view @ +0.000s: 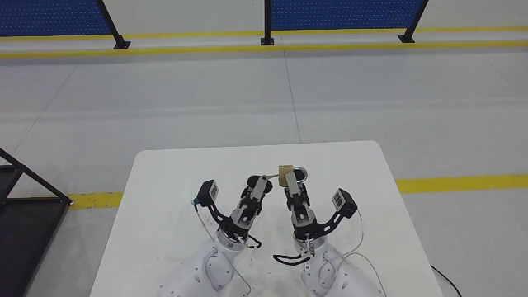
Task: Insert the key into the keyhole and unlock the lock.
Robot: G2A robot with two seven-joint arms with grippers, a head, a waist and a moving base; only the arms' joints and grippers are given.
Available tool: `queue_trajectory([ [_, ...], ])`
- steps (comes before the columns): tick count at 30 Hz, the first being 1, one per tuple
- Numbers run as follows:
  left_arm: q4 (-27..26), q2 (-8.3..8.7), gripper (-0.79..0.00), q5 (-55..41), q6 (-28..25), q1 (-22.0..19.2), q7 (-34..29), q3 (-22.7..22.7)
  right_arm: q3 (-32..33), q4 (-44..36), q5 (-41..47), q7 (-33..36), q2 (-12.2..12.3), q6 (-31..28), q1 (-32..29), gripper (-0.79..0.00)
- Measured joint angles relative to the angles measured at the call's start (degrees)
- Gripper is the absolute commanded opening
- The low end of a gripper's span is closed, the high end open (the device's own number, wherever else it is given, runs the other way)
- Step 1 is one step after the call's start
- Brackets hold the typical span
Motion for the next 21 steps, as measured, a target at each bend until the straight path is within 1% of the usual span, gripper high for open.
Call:
queue_trajectory([
  [10, 1.34, -0.93, -0.785, 1.61, -0.89, 0.08, 1.06, -0.51, 0.00, 0.00, -0.01, 0.01, 0.00, 0.00, 0.00, -0.785],
  [21, 1.58, -1.40, -0.785, 2.77, -2.69, 0.92, 1.01, -1.94, 0.00, 0.00, -0.01, 0.00, 0.00, 0.00, 0.00, -0.785],
])
